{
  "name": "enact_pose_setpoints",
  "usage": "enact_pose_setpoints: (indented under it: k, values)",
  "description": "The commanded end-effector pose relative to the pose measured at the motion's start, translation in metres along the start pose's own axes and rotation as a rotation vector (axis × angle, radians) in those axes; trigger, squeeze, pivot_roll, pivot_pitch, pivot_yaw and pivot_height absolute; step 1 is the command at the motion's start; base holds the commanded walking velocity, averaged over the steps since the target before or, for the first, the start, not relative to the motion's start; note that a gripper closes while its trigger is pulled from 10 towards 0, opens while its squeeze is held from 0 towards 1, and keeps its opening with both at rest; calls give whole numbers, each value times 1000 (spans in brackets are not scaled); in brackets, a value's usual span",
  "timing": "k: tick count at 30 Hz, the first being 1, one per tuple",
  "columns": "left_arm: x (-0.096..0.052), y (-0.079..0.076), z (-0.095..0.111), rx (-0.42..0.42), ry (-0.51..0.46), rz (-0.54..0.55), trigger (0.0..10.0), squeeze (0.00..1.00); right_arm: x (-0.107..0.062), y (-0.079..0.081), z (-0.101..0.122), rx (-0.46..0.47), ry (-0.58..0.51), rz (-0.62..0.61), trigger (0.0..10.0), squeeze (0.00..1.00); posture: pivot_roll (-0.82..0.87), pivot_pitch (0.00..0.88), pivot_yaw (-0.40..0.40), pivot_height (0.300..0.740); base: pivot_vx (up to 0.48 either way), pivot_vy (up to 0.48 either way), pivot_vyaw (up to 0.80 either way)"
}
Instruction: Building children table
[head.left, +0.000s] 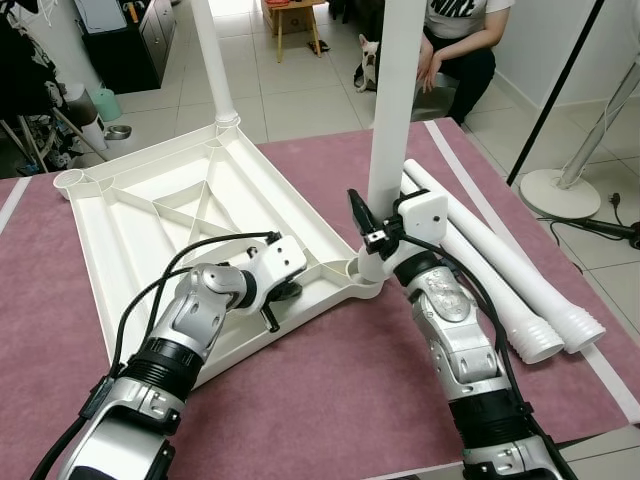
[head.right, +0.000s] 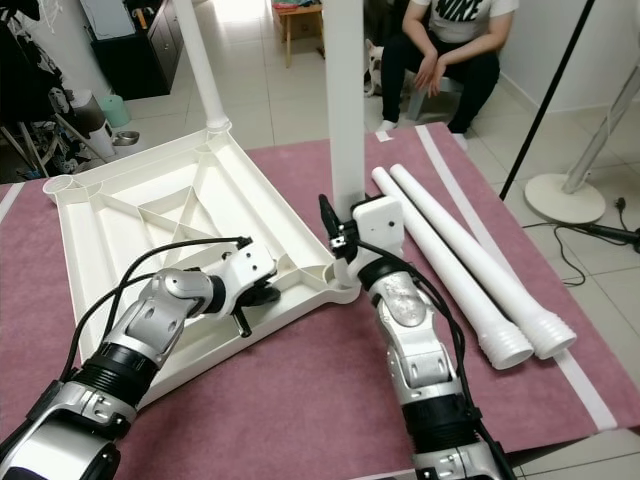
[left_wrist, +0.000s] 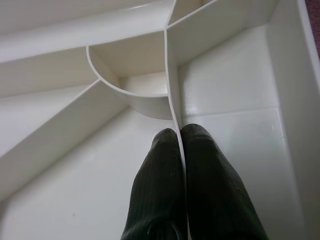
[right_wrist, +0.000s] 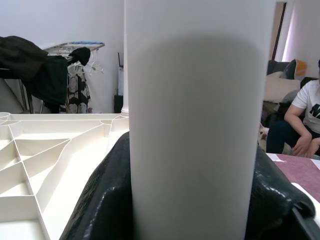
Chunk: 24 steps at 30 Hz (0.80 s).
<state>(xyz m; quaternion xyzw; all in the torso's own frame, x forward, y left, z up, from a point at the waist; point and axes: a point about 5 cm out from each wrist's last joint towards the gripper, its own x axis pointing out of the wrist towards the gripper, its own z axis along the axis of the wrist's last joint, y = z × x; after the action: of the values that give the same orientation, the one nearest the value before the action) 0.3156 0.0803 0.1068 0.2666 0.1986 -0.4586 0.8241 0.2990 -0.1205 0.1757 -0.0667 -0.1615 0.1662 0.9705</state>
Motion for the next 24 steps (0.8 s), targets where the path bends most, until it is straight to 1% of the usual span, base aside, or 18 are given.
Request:
enact_pose_setpoints:
  k: [1, 4, 8, 10, 12, 15, 18, 20, 21, 22, 23, 24]
  values:
    - [-6, 25, -3, 54, 32, 434, 10000, 0, -2, 4, -15, 37, 69, 15, 10000, 0, 4, 4, 139, 740, 0, 0, 0]
    - [-6, 25, -3, 53, 31, 436, 10000, 0, 3, 14, -15, 82, 57, 81, 10000, 0, 12, 5, 133, 740, 0, 0, 0]
    - [-6, 25, -3, 52, 31, 437, 10000, 0, 3, 16, -15, 90, 55, 94, 10000, 0, 12, 5, 133, 740, 0, 0, 0]
    - [-7, 25, -5, 49, 33, 441, 10000, 0, 0, 27, -16, 106, 61, 177, 10000, 0, 14, 5, 131, 740, 0, 0, 0]
    - [-8, 25, -5, 47, 35, 442, 10000, 0, -3, 33, -17, 116, 71, 238, 10000, 0, 13, 6, 131, 740, 0, 0, 0]
    - [-8, 25, -5, 47, 35, 442, 10000, 0, -4, 34, -18, 120, 75, 253, 10000, 0, 13, 6, 131, 740, 0, 0, 0]
    - [-8, 26, -5, 47, 34, 444, 10000, 0, -9, 34, -21, 113, 92, 271, 10000, 0, 13, 6, 130, 740, 0, 0, 0]
    - [-8, 27, -5, 47, 35, 448, 10000, 0, -16, 32, -26, 119, 114, 285, 10000, 0, 13, 6, 130, 740, 0, 0, 0]
    - [-8, 27, -5, 47, 35, 448, 10000, 0, -16, 32, -26, 119, 114, 285, 10000, 0, 13, 6, 130, 740, 0, 0, 0]
    - [-9, 27, -5, 48, 36, 449, 10000, 0, -20, 30, -29, 131, 126, 293, 10000, 0, 14, 9, 135, 740, 0, 0, 0]
    - [-9, 28, -6, 49, 37, 449, 10000, 0, -24, 28, -31, 167, 139, 294, 10000, 0, 14, 11, 139, 740, 0, 0, 0]
    - [-10, 28, -6, 51, 38, 450, 10000, 0, -28, 24, -34, 228, 157, 283, 10000, 0, 14, 11, 142, 740, 0, 0, 0]
